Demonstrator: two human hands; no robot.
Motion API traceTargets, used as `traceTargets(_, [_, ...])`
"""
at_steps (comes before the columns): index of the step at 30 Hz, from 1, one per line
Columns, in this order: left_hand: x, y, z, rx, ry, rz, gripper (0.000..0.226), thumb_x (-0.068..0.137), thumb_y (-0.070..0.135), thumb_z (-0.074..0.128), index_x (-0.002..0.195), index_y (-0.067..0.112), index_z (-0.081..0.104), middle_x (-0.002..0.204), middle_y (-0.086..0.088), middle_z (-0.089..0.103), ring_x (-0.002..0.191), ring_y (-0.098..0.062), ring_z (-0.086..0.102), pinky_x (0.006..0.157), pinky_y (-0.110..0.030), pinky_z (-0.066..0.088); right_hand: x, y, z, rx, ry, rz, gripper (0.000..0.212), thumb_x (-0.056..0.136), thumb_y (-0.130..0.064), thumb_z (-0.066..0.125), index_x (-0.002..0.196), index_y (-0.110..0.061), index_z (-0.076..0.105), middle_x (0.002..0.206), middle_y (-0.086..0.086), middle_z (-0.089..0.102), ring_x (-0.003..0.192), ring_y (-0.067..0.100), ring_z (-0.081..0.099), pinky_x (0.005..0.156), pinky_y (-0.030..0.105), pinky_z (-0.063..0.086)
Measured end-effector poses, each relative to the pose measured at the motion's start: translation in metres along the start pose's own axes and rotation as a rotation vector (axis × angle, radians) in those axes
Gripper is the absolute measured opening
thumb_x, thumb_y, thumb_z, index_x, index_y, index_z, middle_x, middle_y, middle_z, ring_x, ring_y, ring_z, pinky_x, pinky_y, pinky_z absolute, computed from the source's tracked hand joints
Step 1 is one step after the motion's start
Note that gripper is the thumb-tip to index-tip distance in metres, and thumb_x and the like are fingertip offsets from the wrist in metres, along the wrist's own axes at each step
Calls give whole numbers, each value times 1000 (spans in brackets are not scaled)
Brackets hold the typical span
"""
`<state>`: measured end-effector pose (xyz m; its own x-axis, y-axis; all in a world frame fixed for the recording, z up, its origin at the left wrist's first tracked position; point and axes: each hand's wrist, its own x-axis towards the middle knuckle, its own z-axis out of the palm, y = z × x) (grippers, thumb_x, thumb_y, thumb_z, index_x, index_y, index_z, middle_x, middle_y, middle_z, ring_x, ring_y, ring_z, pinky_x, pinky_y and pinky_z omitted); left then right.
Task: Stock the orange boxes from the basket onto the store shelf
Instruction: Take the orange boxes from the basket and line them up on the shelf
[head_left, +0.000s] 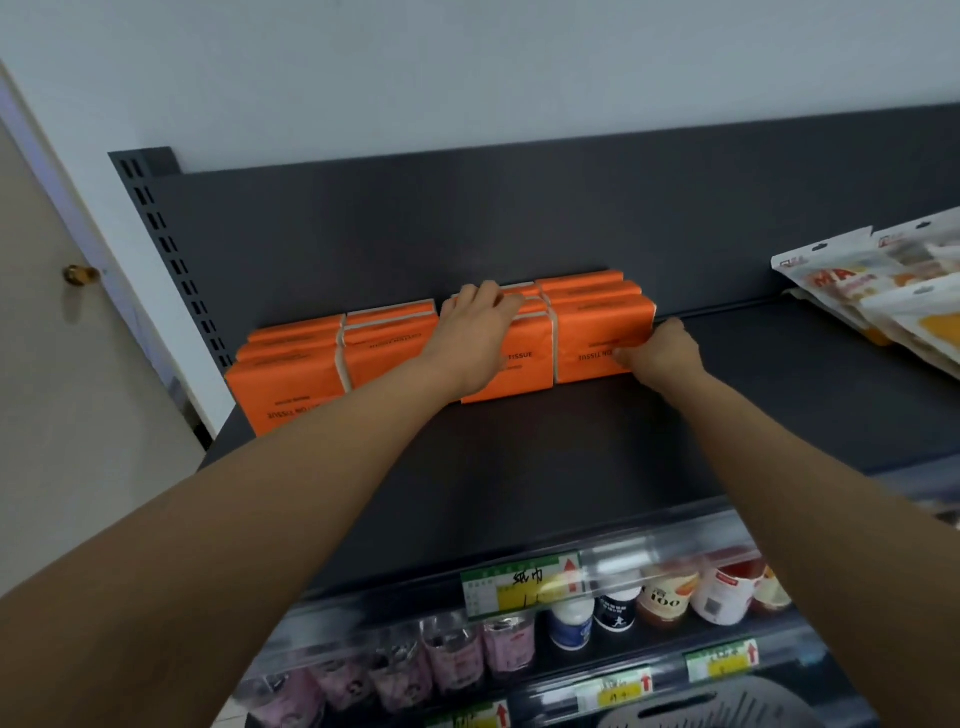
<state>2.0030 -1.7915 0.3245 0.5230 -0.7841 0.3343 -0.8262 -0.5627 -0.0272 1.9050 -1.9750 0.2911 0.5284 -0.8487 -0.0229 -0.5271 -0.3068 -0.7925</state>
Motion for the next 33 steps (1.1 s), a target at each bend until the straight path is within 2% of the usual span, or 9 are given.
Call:
traceTargets(6, [-40, 3, -22, -110, 56, 46, 51, 87, 14, 59, 136, 17, 45, 132, -6, 43, 124, -26, 37, 106, -37, 31, -42, -2, 0, -57, 172, -15, 51, 87, -16, 58, 130, 0, 37, 136, 22, 44, 125, 40, 44, 100, 49, 44])
traceTargets(14, [-110, 34, -37, -279, 72, 181, 35, 85, 12, 59, 120, 14, 60, 123, -9, 55, 119, -29, 44, 103, -38, 35, -135, 6, -13, -63, 193, -237, 33, 88, -15, 56, 119, -3, 59, 123, 17, 60, 115, 34, 55, 92, 36, 45])
traceTargets(18, [-156, 61, -36, -388, 57, 279, 31, 87, 9, 56, 117, 13, 61, 120, -10, 56, 116, -29, 45, 99, -38, 36, -202, 31, -25, -69, 215, -248, 27, 89, -10, 55, 114, -5, 65, 117, 13, 66, 111, 28, 60, 90, 30, 46])
traceTargets(23, [-213, 107, -15, -495, -14, 363, 30, 85, 6, 55, 113, 11, 65, 115, -13, 59, 110, -33, 49, 93, -40, 40, -273, 91, -39, -85, 245, -123, 27, 91, -7, 51, 115, -8, 65, 113, 11, 68, 95, 25, 65, 78, 28, 51])
traceTargets(25, [-234, 124, -3, -522, -76, 401, 28, 85, 5, 56, 112, 9, 65, 115, -14, 60, 111, -32, 51, 92, -36, 40, -296, 117, -46, -121, 224, -60, 27, 91, -6, 52, 113, -8, 65, 112, 11, 68, 92, 23, 62, 75, 25, 45])
traceTargets(27, [-251, 138, 12, -545, -180, 434, 28, 86, 5, 57, 113, 7, 64, 118, -14, 60, 112, -31, 53, 92, -35, 42, -313, 144, -51, -182, 172, 29, 29, 90, -8, 52, 116, -10, 66, 118, 12, 66, 101, 26, 62, 76, 24, 43])
traceTargets(29, [-264, 151, 26, -569, -311, 451, 28, 87, 6, 58, 114, 6, 64, 120, -15, 58, 111, -29, 55, 92, -35, 44, -329, 169, -54, -228, 107, 122, 30, 90, -9, 51, 116, -9, 67, 121, 13, 65, 110, 29, 61, 85, 28, 48])
traceTargets(31, [-273, 161, 40, -566, -419, 451, 27, 89, 7, 58, 116, 6, 63, 120, -15, 57, 110, -28, 55, 90, -32, 43, -342, 192, -55, -251, 18, 211, 29, 93, -7, 47, 115, -3, 66, 123, 16, 64, 112, 31, 60, 90, 32, 49])
traceTargets(33, [-280, 169, 53, -569, -493, 437, 28, 89, 7, 59, 116, 7, 63, 121, -14, 58, 110, -26, 55, 88, -29, 42, -353, 210, -56, -312, -80, 286, 30, 95, -7, 45, 117, 1, 64, 124, 17, 62, 108, 30, 60, 86, 28, 49])
